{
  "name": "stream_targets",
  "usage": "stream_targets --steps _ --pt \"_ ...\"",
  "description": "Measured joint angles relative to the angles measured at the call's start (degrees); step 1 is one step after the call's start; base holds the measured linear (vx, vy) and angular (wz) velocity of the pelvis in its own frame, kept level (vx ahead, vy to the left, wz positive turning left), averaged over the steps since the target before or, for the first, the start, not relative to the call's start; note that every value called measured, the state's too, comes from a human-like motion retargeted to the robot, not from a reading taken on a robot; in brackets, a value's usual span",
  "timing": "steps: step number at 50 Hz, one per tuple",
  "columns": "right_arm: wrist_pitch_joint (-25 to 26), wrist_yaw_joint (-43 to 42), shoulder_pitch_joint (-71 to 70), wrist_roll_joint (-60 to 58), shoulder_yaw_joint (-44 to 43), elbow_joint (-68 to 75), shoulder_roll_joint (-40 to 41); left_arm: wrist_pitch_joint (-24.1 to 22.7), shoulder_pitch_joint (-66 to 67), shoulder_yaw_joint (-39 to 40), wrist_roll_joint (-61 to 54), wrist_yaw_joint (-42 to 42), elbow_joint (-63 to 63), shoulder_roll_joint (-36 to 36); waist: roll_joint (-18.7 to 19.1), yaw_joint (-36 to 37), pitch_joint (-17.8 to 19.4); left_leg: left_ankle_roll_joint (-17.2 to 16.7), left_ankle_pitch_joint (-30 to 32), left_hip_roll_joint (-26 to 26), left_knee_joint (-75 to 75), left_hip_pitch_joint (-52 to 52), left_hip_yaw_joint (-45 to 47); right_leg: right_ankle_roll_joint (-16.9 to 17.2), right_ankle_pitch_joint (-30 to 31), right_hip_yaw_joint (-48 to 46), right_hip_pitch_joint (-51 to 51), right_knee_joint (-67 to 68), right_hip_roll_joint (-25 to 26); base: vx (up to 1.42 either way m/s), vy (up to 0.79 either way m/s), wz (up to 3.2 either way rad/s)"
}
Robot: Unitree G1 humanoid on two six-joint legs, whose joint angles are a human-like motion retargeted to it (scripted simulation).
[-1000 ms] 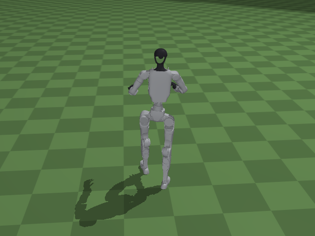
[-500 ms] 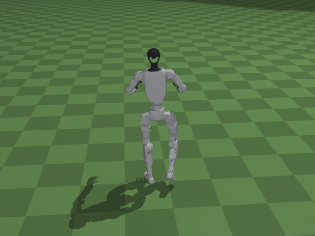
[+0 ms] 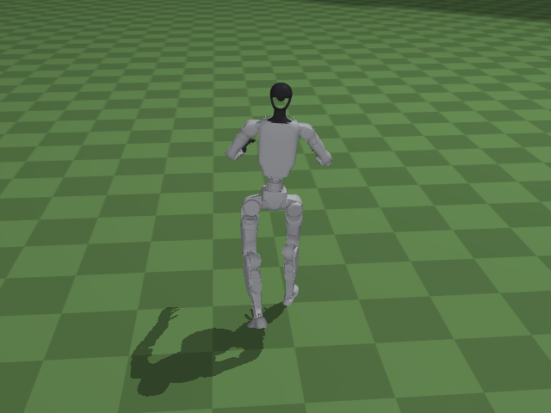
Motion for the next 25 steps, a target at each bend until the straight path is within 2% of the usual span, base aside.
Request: stream_targets --steps 2,3,5,7,10,15,20,23,25 --pt "0.3 0.1 1.0 -0.2 -0.4 -0.4 -0.8 0.2 1.9 0.7 -0.8 0.3 -0.4 -0.2 0.7 1.6 -0.4 1.2 5.6 2.1 12.3 -5.6 -0.1 -1.7 -2.2 0.7 1.9 0.9 0.3 0.66 -0.19 -0.01" --pt "0.9 -0.2 0.9 0.4 -0.6 -0.6 -1.8 0.8 2.4 1.2 -2.0 0.4 -0.9 -0.2 1.6 2.1 -0.2 1.6 7.8 3.6 18.9 -9.1 -0.6 -4.1 -1.7 0.8 4.6 -2.8 1.7 0.62 -0.19 0.01" --pt "1.1 -0.2 1.0 0.2 -0.6 -1.0 -2.3 0.9 3.8 2.0 -2.6 0.9 -1.3 -0.1 2.0 4.0 0.0 3.3 9.6 5.4 28.9 -14.7 -0.5 -4.2 -3.7 1.4 6.0 -1.3 2.1 0.59 -0.18 -0.24" --pt "0.9 -0.4 0.6 0.0 -0.5 -1.2 -2.2 0.6 4.6 2.8 -2.8 1.2 -1.3 0.4 1.5 6.3 0.1 5.2 6.7 6.5 34.8 -19.6 0.7 -3.0 -6.0 2.6 5.7 2.5 1.5 0.57 -0.16 -0.47" --pt "1.2 -1.5 -0.9 0.6 -0.1 -1.2 -2.2 0.9 5.4 3.8 -3.2 1.1 -1.4 1.1 0.5 9.7 1.3 6.7 0.8 6.3 36.4 -24.5 2.6 -3.7 -7.3 4.4 9.5 0.4 1.7 0.54 -0.12 -0.61" --pt "1.0 -2.7 -3.2 0.3 1.1 -1.4 -0.9 0.6 6.4 5.6 -3.2 1.5 -1.3 2.3 -1.3 16.3 3.1 5.7 -4.0 3.0 20.0 -28.1 5.5 -2.0 -10.0 8.8 12.3 2.8 1.0 0.53 -0.05 -0.87" --pt "1.4 -2.8 -5.3 -0.3 2.4 -1.8 -0.8 0.8 6.5 7.3 -3.8 2.1 -1.2 2.6 -0.1 20.0 4.0 4.1 3.8 2.4 -10.0 -26.9 10.0 -1.8 -12.5 10.9 15.4 3.9 3.4 0.53 0.01 -0.56" --pt "1.2 -2.8 -6.1 -0.6 3.0 -1.6 -0.7 0.7 6.4 7.9 -3.9 2.3 -1.1 2.7 1.5 20.9 4.4 -0.6 9.4 2.3 -25.9 -25.5 14.4 -1.8 -13.7 11.5 18.8 3.5 5.5 0.58 0.06 -0.35" --pt "1.0 -2.9 -6.4 -0.5 3.2 -1.4 -0.6 0.5 6.1 8.2 -3.8 2.3 -0.9 2.9 2.1 21.1 4.5 -4.0 10.6 1.8 -32.6 -24.9 17.4 -1.5 -14.1 11.9 21.2 3.2 6.4 0.62 0.09 -0.25"
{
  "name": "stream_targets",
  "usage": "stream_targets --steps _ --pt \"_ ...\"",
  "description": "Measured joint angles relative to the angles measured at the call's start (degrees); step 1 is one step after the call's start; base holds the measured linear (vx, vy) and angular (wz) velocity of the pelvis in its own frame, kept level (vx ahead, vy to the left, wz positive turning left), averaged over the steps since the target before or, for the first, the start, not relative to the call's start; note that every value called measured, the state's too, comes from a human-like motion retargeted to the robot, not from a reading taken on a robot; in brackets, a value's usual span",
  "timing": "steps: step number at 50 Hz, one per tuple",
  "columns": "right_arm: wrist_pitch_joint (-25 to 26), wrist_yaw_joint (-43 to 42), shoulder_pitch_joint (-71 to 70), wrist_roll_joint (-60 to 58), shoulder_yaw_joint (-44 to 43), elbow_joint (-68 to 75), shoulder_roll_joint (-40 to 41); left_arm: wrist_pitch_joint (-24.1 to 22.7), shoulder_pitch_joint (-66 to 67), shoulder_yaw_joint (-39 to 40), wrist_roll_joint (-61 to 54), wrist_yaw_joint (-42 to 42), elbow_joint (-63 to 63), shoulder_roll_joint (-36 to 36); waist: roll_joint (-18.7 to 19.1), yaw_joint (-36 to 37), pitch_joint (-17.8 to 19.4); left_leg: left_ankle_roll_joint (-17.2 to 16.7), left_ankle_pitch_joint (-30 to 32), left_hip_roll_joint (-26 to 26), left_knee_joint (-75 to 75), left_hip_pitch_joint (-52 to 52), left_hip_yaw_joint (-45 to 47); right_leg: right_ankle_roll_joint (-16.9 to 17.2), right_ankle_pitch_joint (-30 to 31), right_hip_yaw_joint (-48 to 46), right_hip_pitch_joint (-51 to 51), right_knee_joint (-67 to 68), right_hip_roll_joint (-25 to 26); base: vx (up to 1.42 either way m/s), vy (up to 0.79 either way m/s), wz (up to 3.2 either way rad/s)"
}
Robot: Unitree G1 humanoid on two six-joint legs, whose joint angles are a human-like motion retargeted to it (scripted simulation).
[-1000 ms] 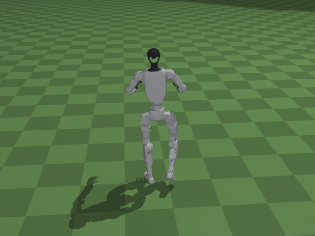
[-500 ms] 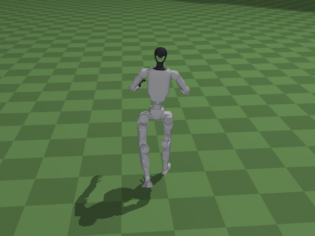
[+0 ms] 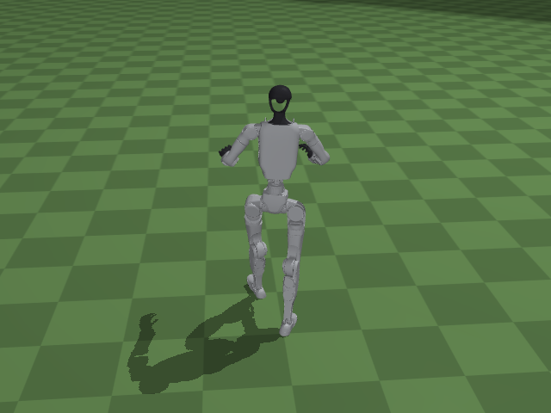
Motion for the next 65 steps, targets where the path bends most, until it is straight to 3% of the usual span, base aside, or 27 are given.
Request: stream_targets --steps 3,9,13,15,16,17,20,23,27,35,38,43,45,50,52,55,58,60,65 --pt "-0.3 -0.1 0.3 0.3 0.1 0.6 0.6 -0.2 -0.4 0.1 0.2 -0.1 0.3 0.7 -0.5 0.3 -0.6 -0.9 -1.6 -0.4 -1.6 0.1 1.2 0.2 0.3 1.0 2.7 0.1 0.1 0.65 0.10 -0.27" --pt "-0.2 0.4 3.5 0.0 0.1 1.8 3.4 -0.6 0.3 0.0 0.7 -0.6 0.8 3.2 -2.4 0.3 -3.9 3.4 -0.4 0.8 2.5 4.3 -0.4 -1.4 6.2 3.6 4.8 7.9 -0.2 0.74 0.14 -0.35" --pt "-1.6 1.2 5.6 0.1 1.3 2.3 5.2 -0.6 1.2 -0.8 3.1 -1.5 2.0 4.2 -3.1 -2.2 -7.4 4.7 -6.7 3.5 9.8 5.9 -1.2 -1.8 17.0 2.8 -3.5 28.7 -1.1 0.72 0.19 -0.05" --pt "-1.7 1.2 5.8 0.7 2.0 2.2 5.2 -0.2 0.9 -1.3 3.3 -1.4 2.3 4.6 -3.0 -3.7 -8.0 4.8 -9.4 4.3 12.5 7.2 -2.0 -2.8 20.5 2.5 -9.0 39.9 -1.7 0.62 0.19 0.11" --pt "-1.3 1.2 5.6 0.9 2.1 1.9 5.1 0.0 0.3 -1.5 2.2 -1.2 2.3 4.7 -3.3 -4.5 -8.3 5.2 -10.4 4.2 13.6 7.4 -2.3 -1.8 21.3 1.9 -13.1 45.9 -2.8 0.58 0.18 0.17" --pt "-1.2 1.2 5.4 1.2 2.3 1.6 4.9 0.3 -0.3 -1.7 1.8 -1.0 2.4 4.7 -3.3 -5.4 -8.6 5.4 -11.3 4.2 14.5 7.6 -2.7 -1.7 21.1 1.2 -16.4 50.4 -3.6 0.56 0.19 0.27" --pt "-2.0 1.4 4.8 2.2 2.4 1.0 3.6 1.4 -2.7 -2.4 3.8 -0.7 3.0 3.6 -1.9 -8.6 -8.3 4.2 -13.1 4.9 17.2 8.9 -4.8 -5.7 14.9 -1.4 -21.1 53.1 -4.6 0.52 0.18 0.53" --pt "-2.0 1.8 4.5 1.8 1.1 0.4 2.2 2.5 -5.7 -3.0 4.8 0.1 3.1 1.6 -0.3 -11.8 -7.3 2.6 -14.1 4.5 17.2 11.0 -7.2 -6.7 10.7 -5.2 -24.4 47.9 -5.5 0.50 0.13 0.80" --pt "-1.7 1.8 4.4 1.8 -0.7 0.1 1.3 2.8 -9.5 -3.7 4.9 0.9 2.9 -0.7 0.5 -15.6 -4.8 1.9 -16.3 3.7 17.8 14.3 -10.5 -6.6 7.2 -10.9 -24.8 31.1 -6.5 0.49 0.05 0.88" --pt "0.9 1.9 3.3 0.1 -1.6 -0.3 1.5 2.1 -12.1 -4.0 2.2 1.7 1.8 -2.5 -4.2 -19.0 -1.5 2.1 -20.4 -2.6 15.7 23.3 -14.6 2.6 20.0 -10.9 -22.6 -12.2 -7.1 0.53 -0.06 0.63" --pt "0.9 2.0 2.3 -0.3 -0.8 -0.6 1.8 1.8 -10.9 -3.8 2.1 1.5 1.3 -2.3 -4.1 -18.6 -1.5 1.9 -20.6 -2.1 16.3 25.5 -15.2 4.2 18.4 -9.6 -23.5 -12.5 -6.3 0.57 -0.14 0.23" --pt "0.2 2.2 2.7 0.5 -0.6 -1.2 1.4 0.8 -7.2 -4.6 1.1 0.7 0.3 -1.3 -4.6 -17.1 -3.2 3.1 -18.3 -2.3 22.0 26.4 -17.7 2.5 22.8 -7.4 -19.8 -12.4 -7.1 0.64 -0.17 0.38" --pt "-1.1 2.5 3.8 0.3 -1.0 -1.6 1.4 -0.4 -5.5 -5.1 1.5 0.5 0.2 -1.0 -4.7 -16.0 -4.1 3.8 -15.6 -1.9 27.1 25.3 -18.4 4.3 18.4 -8.4 -20.2 -6.3 -8.7 0.66 -0.20 0.38" --pt "-1.0 3.0 5.8 -0.3 -2.3 -2.0 -0.6 -0.7 -1.7 -4.5 0.7 0.0 -1.3 -1.1 -3.1 -12.2 -5.6 6.5 -4.4 3.0 52.2 13.5 -19.0 1.8 10.8 -9.8 -17.4 -0.8 -8.9 0.60 -0.22 0.40" --pt "-0.6 3.2 5.3 -0.5 -2.4 -1.9 -1.4 -0.5 -0.7 -3.6 0.2 0.0 -1.9 -1.2 -2.7 -10.0 -5.6 8.6 -3.9 5.2 61.0 8.1 -18.0 1.2 8.9 -9.8 -16.6 0.7 -8.5 0.52 -0.21 0.09" --pt "-0.1 3.3 3.2 -1.0 -1.8 -1.0 -2.1 0.0 0.4 -2.0 0.2 -0.2 -2.3 -1.3 -3.0 -6.2 -4.7 11.4 -8.8 6.6 67.2 2.6 -15.3 1.0 6.6 -8.8 -15.5 2.8 -8.3 0.49 -0.18 -0.23" --pt "0.0 3.2 0.7 -1.3 -0.2 0.3 -1.5 0.0 2.2 -0.7 0.1 -0.8 -2.4 -1.0 -4.1 -2.1 -4.5 11.9 -14.4 4.7 64.0 -0.7 -12.6 1.4 4.7 -7.1 -14.4 4.4 -8.7 0.49 -0.13 -0.48" --pt "0.5 2.4 -1.6 -0.7 0.9 1.0 -1.6 0.7 3.1 -0.1 -1.0 -0.7 -2.6 -0.9 -4.2 0.3 -3.4 11.1 -16.2 3.3 58.4 -1.8 -11.1 -1.2 4.4 -6.7 -10.2 -0.2 -7.6 0.44 -0.10 -0.46" --pt "1.6 1.5 -7.5 -2.0 3.4 2.4 0.4 1.8 4.5 2.1 -1.0 -0.7 -2.8 -0.5 -4.1 4.3 -2.0 9.7 -14.7 1.1 34.4 -1.6 -4.5 -1.0 2.5 -6.1 -5.8 -0.8 -6.2 0.48 -0.04 -0.29"
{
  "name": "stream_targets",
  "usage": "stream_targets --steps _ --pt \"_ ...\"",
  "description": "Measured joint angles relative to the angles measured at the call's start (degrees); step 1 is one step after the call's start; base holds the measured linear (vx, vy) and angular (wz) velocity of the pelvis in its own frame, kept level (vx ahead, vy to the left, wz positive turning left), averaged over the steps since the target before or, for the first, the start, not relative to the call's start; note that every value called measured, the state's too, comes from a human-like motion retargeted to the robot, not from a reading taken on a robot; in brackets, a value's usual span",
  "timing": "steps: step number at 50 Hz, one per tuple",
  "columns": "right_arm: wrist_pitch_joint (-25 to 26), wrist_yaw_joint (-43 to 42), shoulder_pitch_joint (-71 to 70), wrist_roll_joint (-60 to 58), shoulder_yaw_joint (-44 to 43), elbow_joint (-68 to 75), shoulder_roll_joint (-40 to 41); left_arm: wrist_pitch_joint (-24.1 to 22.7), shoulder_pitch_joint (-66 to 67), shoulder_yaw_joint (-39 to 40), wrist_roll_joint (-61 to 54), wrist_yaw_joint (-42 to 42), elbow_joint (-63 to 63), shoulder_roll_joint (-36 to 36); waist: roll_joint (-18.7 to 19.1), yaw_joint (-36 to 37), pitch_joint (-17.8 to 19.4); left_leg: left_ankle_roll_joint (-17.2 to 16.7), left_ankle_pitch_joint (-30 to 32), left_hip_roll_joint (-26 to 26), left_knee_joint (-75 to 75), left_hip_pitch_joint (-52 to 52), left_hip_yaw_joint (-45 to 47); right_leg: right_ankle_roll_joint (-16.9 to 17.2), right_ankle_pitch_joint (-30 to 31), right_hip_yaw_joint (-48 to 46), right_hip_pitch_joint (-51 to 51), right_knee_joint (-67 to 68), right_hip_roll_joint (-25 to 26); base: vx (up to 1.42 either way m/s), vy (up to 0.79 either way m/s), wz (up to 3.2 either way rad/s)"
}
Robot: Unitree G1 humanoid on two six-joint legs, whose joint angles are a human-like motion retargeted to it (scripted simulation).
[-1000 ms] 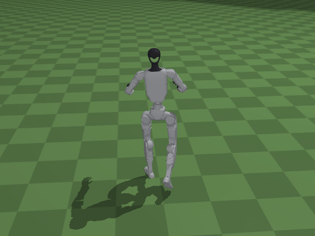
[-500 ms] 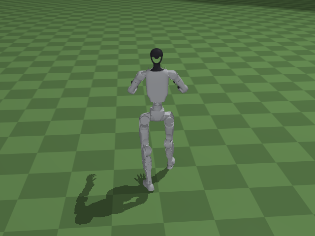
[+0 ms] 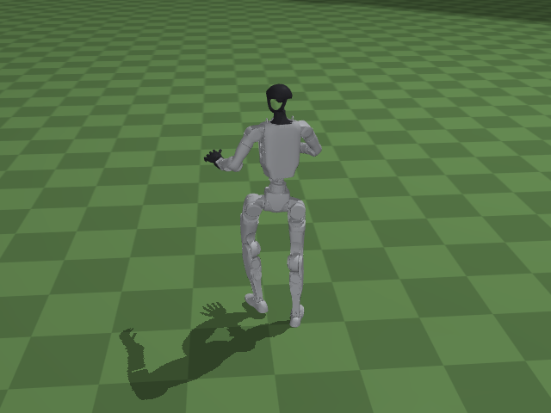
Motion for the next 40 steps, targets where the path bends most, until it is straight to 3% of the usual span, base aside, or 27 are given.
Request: stream_targets --steps 5,10,15,18,20,22,25,28,33,35,37,40 --pt "0.0 -0.6 -4.0 -0.3 1.9 1.2 1.8 -0.3 0.1 1.1 -0.2 0.3 0.5 -0.6 1.9 2.8 0.1 -6.0 6.1 -1.2 -27.0 2.4 12.3 0.7 -1.7 -0.3 5.0 -1.5 3.6 0.50 0.01 -0.14" --pt "0.4 -0.8 -5.9 -1.2 2.9 2.6 4.1 0.1 -0.2 2.2 0.3 0.2 1.2 -0.6 2.0 4.2 -0.9 -9.7 9.9 -2.0 -36.2 4.5 23.9 0.9 -2.2 0.0 8.9 -0.7 5.1 0.58 0.06 -0.11" --pt "-0.8 -0.4 -4.7 -1.6 4.3 4.0 7.7 -0.3 2.3 3.4 3.2 -1.0 2.8 0.1 0.0 3.0 -4.7 -6.0 9.0 1.2 -27.5 4.7 20.0 1.3 0.0 0.8 7.5 10.6 4.1 0.69 0.13 -0.01" --pt "-1.3 0.3 -3.1 -1.5 4.5 4.2 8.4 -0.7 4.2 3.7 2.3 -1.1 3.1 0.2 0.0 0.8 -6.3 -3.9 5.8 2.4 -23.5 6.4 17.4 0.7 7.3 0.1 4.6 22.5 2.8 0.67 0.20 0.47" --pt "-2.2 1.0 -1.3 -1.3 4.4 3.9 8.1 -0.7 5.7 3.3 3.0 -1.3 3.2 0.0 1.2 -1.0 -7.1 -3.5 4.1 3.2 -21.8 8.6 15.0 -1.7 13.3 -0.3 3.4 29.4 2.9 0.63 0.23 0.81" --pt "-1.7 0.7 -0.7 -0.3 4.5 3.2 7.3 -0.6 5.8 2.8 1.2 -1.3 3.0 0.7 0.6 -2.5 -8.1 -1.8 2.0 2.7 -19.9 8.3 12.8 0.1 17.4 0.6 -5.1 43.7 0.6 0.56 0.21 0.88" --pt "-2.0 0.1 0.4 1.2 4.2 2.2 5.7 -0.5 5.6 1.8 0.2 -0.9 2.5 1.5 0.9 -4.6 -8.0 -1.4 -0.1 2.0 -17.8 9.5 9.1 -0.3 15.4 2.8 -13.0 54.8 -0.2 0.52 0.19 1.05" --pt "-3.7 0.0 1.9 2.4 3.4 1.6 3.6 0.0 5.1 0.7 3.3 -1.2 2.5 1.1 3.1 -7.3 -7.4 -3.4 -1.3 2.5 -15.8 10.8 4.0 -4.1 8.8 3.9 -16.5 53.7 1.5 0.49 0.16 1.43" --pt "-4.0 0.0 3.9 2.6 0.5 1.6 1.1 0.1 3.6 -0.5 3.5 -0.5 2.2 -0.2 5.6 -12.2 -5.2 -6.8 -3.3 1.2 -16.4 14.7 -5.0 -5.7 6.3 2.5 -20.9 41.4 1.3 0.48 0.08 1.67" --pt "-3.6 -0.3 4.6 2.9 -0.5 1.7 1.1 -0.5 3.1 -0.7 2.3 0.0 2.2 -0.1 5.0 -14.6 -3.6 -5.6 -4.9 -0.2 -15.9 16.6 -8.3 -3.4 7.1 1.7 -22.3 35.2 -0.3 0.50 0.00 1.77" --pt "-3.3 0.0 5.1 2.5 -1.3 2.0 0.6 -0.2 2.7 -0.8 2.6 0.3 2.4 -0.7 4.8 -16.1 -3.0 -7.5 -4.5 -2.1 -17.5 18.3 -11.6 -3.9 9.2 3.7 -21.2 20.8 0.0 0.46 -0.02 1.56" --pt "-2.6 0.1 5.5 1.7 -1.9 2.0 0.6 -1.0 2.1 -0.7 1.7 1.2 2.7 -0.9 2.9 -18.0 -1.0 -7.9 -5.7 -5.3 -18.0 21.9 -15.9 0.0 14.1 6.2 -19.7 3.3 -1.6 0.53 -0.07 1.43"
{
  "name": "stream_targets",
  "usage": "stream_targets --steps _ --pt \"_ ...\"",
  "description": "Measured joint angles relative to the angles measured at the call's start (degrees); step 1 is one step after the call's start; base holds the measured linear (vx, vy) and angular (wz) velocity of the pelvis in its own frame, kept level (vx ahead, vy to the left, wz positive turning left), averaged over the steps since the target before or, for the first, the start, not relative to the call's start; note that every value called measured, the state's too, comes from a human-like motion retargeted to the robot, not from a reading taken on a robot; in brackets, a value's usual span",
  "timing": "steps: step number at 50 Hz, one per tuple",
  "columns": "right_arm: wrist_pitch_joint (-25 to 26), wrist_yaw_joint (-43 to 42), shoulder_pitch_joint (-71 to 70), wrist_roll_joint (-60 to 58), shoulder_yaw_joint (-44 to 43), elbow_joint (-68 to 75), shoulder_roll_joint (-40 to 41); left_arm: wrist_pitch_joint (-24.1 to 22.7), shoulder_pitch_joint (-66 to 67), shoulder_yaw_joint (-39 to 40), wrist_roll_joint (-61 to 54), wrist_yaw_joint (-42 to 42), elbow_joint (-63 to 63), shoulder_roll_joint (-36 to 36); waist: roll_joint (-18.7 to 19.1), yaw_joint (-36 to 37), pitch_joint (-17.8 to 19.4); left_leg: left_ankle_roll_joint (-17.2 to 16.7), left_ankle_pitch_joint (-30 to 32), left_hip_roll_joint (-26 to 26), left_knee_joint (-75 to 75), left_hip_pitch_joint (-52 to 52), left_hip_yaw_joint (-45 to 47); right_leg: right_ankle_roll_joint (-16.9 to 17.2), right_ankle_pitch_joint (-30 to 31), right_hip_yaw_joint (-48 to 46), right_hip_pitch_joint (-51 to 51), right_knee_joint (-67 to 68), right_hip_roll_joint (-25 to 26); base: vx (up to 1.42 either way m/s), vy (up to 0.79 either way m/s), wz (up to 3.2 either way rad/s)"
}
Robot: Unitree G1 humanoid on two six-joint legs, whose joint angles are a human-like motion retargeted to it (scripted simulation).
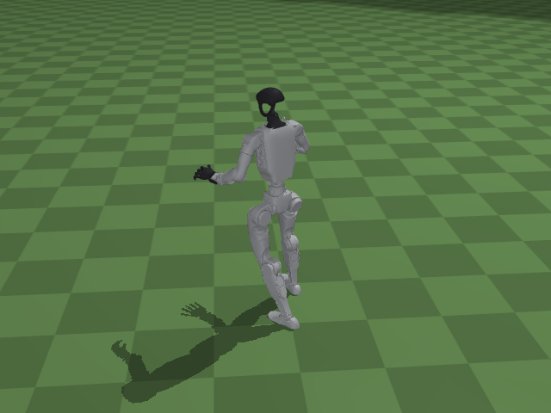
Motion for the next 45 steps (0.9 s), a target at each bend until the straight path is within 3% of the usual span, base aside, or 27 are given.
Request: stream_targets --steps 2,6,10,14,18,20,24,27,31,38,41,45 --pt "-0.3 0.4 0.1 -1.1 0.1 -0.2 0.4 -1.1 -0.3 0.3 0.3 0.4 0.5 0.2 -0.9 -0.8 1.0 0.0 -1.0 -0.9 0.2 2.3 -2.2 4.0 0.2 -0.8 -0.5 -6.0 -1.0 0.56 -0.11 1.15" --pt "0.8 1.1 -0.1 -2.6 0.2 -0.9 -0.2 -0.4 -0.6 0.9 0.5 1.2 0.7 0.3 -0.5 -0.9 1.8 -1.4 -1.4 -1.0 0.1 5.9 -5.8 6.7 0.6 -1.0 1.5 -14.9 -0.2 0.57 -0.14 0.92" --pt "0.8 1.7 0.4 -2.7 0.0 -1.8 -0.7 -0.4 0.7 1.4 0.4 1.3 0.4 0.3 -0.8 -1.2 0.7 -0.3 -0.6 -1.5 4.3 6.4 -9.0 5.9 5.6 1.3 4.6 -14.8 -1.4 0.61 -0.19 1.01" --pt "0.3 2.0 0.5 -1.8 -1.0 -2.1 -1.3 -0.5 1.7 2.3 -0.1 0.7 0.0 -0.2 0.3 -0.6 -0.9 -0.3 4.5 0.1 15.9 1.9 -10.0 3.1 2.1 -2.8 7.5 -12.2 -2.6 0.60 -0.23 1.00" --pt "1.7 1.5 0.0 -3.7 -1.7 -2.4 -1.1 0.9 3.1 4.3 0.1 0.1 -1.7 -0.8 0.4 0.4 -1.3 0.6 14.7 4.1 34.6 -7.7 -4.7 0.9 -2.6 -6.6 10.6 -10.0 -3.4 0.53 -0.25 0.95" --pt "2.0 1.1 -0.1 -2.1 -2.0 -2.9 -2.1 0.4 3.0 3.9 -2.0 0.4 -2.4 -0.7 0.8 2.0 -1.7 2.8 16.7 8.1 43.8 -13.0 0.1 0.3 -4.6 -8.8 12.1 -9.4 -3.4 0.48 -0.23 0.85" --pt "1.9 0.9 -1.4 -2.3 -1.4 -2.7 -2.2 -0.7 2.4 3.5 -2.7 0.3 -2.2 -1.0 -0.1 6.3 -1.1 8.4 11.1 14.0 50.7 -18.5 11.5 2.4 -9.6 -10.9 11.0 -0.7 -5.2 0.43 -0.20 0.49" --pt "2.8 -0.1 -4.0 -1.6 -0.7 -1.8 -2.9 0.5 1.4 3.7 -3.1 0.1 -2.1 -1.6 -0.2 9.3 0.7 7.9 7.6 13.1 46.8 -21.1 15.9 0.2 -9.7 -12.2 15.5 -5.0 -4.1 0.41 -0.14 0.34" --pt "3.3 -1.2 -6.6 -1.3 0.1 -1.2 -2.9 1.1 1.0 4.2 -3.1 0.2 -2.1 -1.9 0.1 13.0 2.7 5.6 5.5 10.2 31.0 -21.9 21.4 0.0 -11.2 -14.0 19.0 -4.9 -3.1 0.42 -0.09 0.22" --pt "2.7 -2.5 -9.7 -2.2 1.7 0.5 -0.7 0.9 0.5 5.0 -1.0 -0.9 -0.8 -2.1 1.9 14.9 2.5 0.5 11.3 7.0 -6.3 -19.1 41.1 1.7 -12.9 -18.0 24.7 -5.3 1.3 0.46 -0.01 0.33" --pt "2.5 -2.8 -9.9 -2.4 2.4 1.8 1.0 1.2 1.2 5.4 0.2 -1.3 -0.3 -2.2 1.9 14.7 0.9 -0.9 14.6 5.8 -12.4 -18.3 41.2 1.3 -12.9 -17.8 26.7 -4.1 2.2 0.56 0.08 0.11" --pt "2.5 -2.4 -8.5 -2.0 1.6 3.1 3.3 1.6 1.5 5.1 0.5 -1.6 0.3 -1.6 1.6 13.3 -1.3 0.9 14.9 6.7 -10.1 -16.7 35.4 -0.8 -11.2 -17.5 28.0 2.3 2.0 0.62 0.13 0.24"
